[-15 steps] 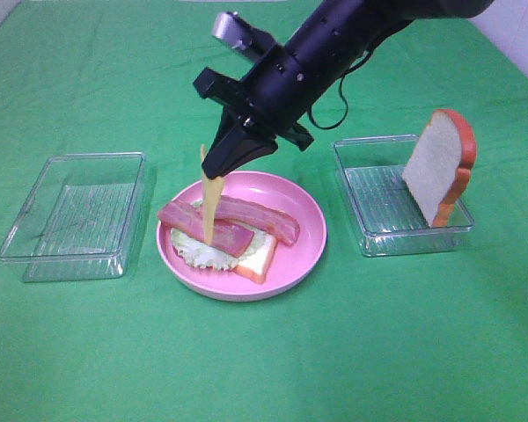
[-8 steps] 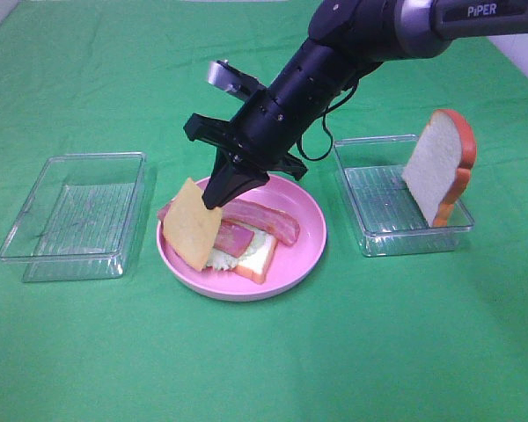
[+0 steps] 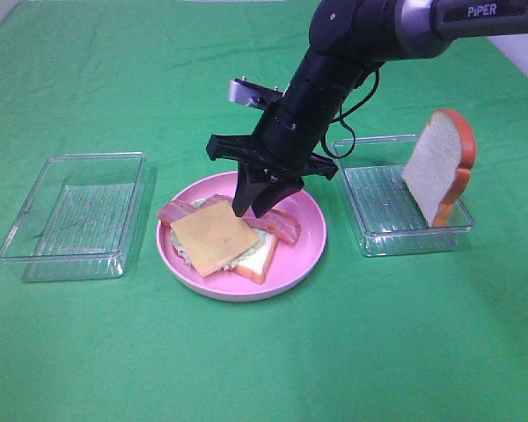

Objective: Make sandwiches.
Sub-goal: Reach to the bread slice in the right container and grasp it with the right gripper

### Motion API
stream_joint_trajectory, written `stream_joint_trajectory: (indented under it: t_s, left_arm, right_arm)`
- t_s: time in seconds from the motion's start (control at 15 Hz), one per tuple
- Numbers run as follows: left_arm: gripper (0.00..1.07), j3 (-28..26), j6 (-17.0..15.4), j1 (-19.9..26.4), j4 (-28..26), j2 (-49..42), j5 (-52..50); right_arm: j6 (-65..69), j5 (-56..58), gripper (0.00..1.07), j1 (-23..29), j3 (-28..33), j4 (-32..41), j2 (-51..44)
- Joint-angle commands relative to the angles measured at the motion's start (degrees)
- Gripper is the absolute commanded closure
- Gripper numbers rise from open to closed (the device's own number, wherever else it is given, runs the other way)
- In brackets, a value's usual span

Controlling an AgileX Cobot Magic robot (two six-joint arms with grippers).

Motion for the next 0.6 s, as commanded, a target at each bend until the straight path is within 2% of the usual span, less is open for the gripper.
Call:
stream_joint_trajectory:
  t_s: [0.07, 0.27, 0.6]
  left_arm:
    - [0.43, 0.1, -0.2, -0.1, -0.2, -1.3, -0.5]
    - [0.43, 0.1, -0.2, -0.1, -0.2, -1.3, -0.5]
    - [0.43, 0.1, -0.2, -0.1, -0.2, -1.3, -0.5]
  right_arm:
    - [0.3, -0.1, 0.36, -0.1, 0.1, -0.5, -0.5]
    - [0.3, -0.2, 0.36, -0.2, 0.1, -2.5, -4.3]
    - [2.4, -0.1, 0.36, -0.3, 0.1, -12.7, -13.9]
